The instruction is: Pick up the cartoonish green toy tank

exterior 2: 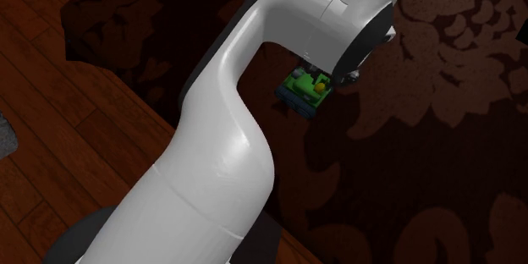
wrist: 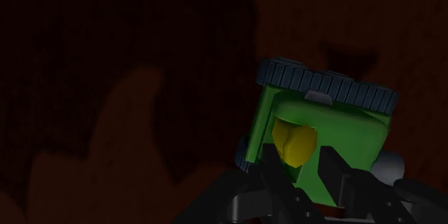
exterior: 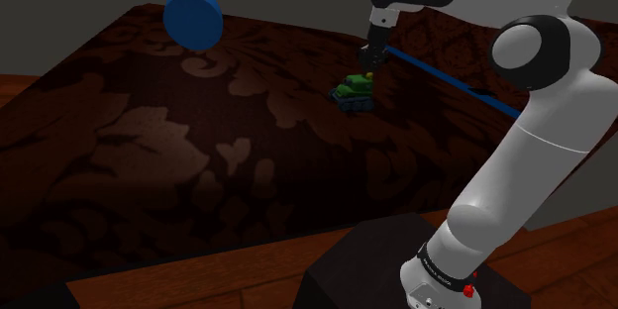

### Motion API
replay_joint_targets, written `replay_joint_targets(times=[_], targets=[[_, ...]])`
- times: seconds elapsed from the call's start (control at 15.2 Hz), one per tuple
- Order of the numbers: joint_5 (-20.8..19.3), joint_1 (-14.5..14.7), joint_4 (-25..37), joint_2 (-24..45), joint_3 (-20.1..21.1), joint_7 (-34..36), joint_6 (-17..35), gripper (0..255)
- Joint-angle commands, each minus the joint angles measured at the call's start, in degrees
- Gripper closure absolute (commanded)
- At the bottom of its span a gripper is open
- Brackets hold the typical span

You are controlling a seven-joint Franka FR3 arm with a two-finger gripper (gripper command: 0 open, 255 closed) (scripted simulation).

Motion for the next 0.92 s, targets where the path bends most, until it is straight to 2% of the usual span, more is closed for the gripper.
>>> replay_joint_targets(times=[0.0, 0.86], targets=[[0.1, 0.0, 1.5, 0.3, 0.0, -0.1, -1.3, 255], [0.9, -0.5, 16.5, 4.0, -0.3, -1.1, -12.6, 255]])
